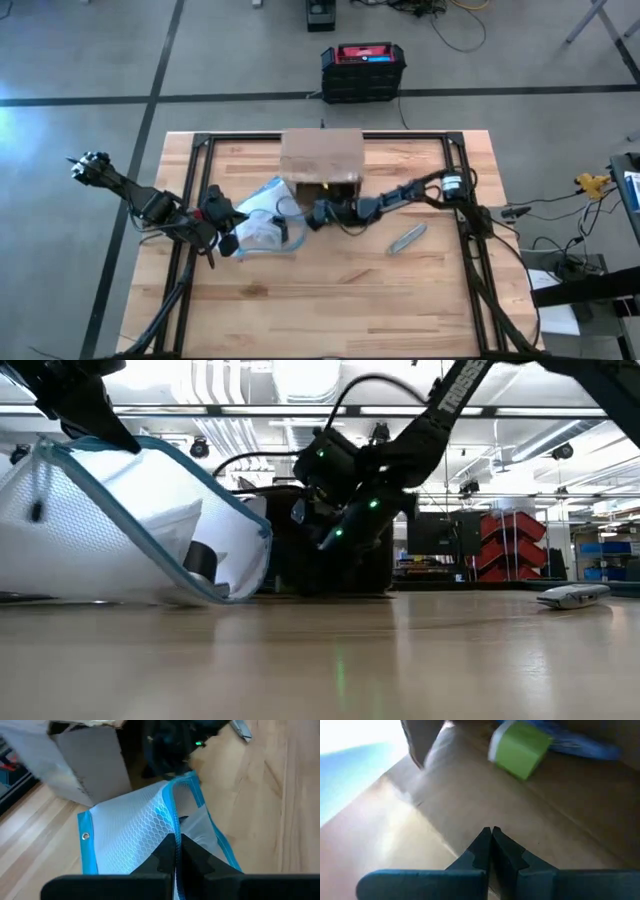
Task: Unpack boxes
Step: Remove the green charger adapter from the cardboard box, then put the green charger adapter into the transparent zip bag
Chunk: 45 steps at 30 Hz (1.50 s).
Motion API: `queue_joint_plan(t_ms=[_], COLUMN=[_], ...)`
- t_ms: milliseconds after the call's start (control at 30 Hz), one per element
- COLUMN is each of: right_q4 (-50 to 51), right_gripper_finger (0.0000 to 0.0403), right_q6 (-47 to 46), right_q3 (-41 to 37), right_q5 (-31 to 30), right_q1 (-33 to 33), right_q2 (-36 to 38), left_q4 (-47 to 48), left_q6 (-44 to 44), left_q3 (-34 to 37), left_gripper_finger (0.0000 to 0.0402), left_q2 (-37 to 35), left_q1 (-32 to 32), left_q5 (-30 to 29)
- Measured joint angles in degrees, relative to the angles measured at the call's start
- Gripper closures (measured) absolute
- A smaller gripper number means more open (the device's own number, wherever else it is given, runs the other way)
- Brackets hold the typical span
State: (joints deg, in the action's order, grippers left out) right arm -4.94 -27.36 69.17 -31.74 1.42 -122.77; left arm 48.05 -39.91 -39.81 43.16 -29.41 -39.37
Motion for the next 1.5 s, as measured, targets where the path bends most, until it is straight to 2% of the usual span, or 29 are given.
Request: queue_joint_plan(t_ms=[100,233,300,533,667,900,1100,1267,1433,1500], right_q4=[7.0,11.1,11.7,16.5,21.0,19.7,16.7,6.5,5.5,5.7], right_gripper_finger=[0.0403,0.0403,0.0403,0.0403,0.0403,0.0403,0.0403,0.0403,0.0403,0.0402], right_q6=[-6.4,-13.5,-15.1,-15.0,-11.9,-8.0,-9.4,-9.9,-16.4,-17.2], right_q3=[-1.3,-2.2,-2.3,-2.8,-4.2,-8.4,-12.1,-15.5,-16.0,-16.0], right_q5=[1.0,0.9,0.4,-1.6,-2.7,5.1,-0.1,-12.7,-27.3,-29.6], right_q1=[-6.0,-14.8,-16.8,-17.0,-17.1,-19.2,-21.5,-25.1,-26.3,-26.1], right_q2=[1.2,2.7,3.3,6.3,9.5,18.0,20.9,18.6,14.7,13.6], left_q4=[-0.8,-4.6,-6.8,-8.5,-8.4,-8.6,-9.2,-10.5,-12.3,-12.5], left_q6=[2.1,6.2,7.9,7.9,7.4,7.7,8.0,9.4,11.7,12.5], left_q3=[0.0,0.0,0.0,0.0,0.0,0.0,0.0,0.0,0.0,0.0], left_gripper_finger=[0.0401,0.0402,0.0402,0.0401,0.0401,0.0401,0.0401,0.0402,0.0401,0.0401], left_q2=[0.6,1.5,2.1,3.6,4.4,6.4,8.8,11.4,14.1,15.0], left_q1=[0.0,0.0,0.0,0.0,0.0,0.0,0.0,0.0,0.0,0.0], left_q5=[3.0,8.4,10.1,14.3,14.4,13.0,11.7,11.3,11.3,11.3])
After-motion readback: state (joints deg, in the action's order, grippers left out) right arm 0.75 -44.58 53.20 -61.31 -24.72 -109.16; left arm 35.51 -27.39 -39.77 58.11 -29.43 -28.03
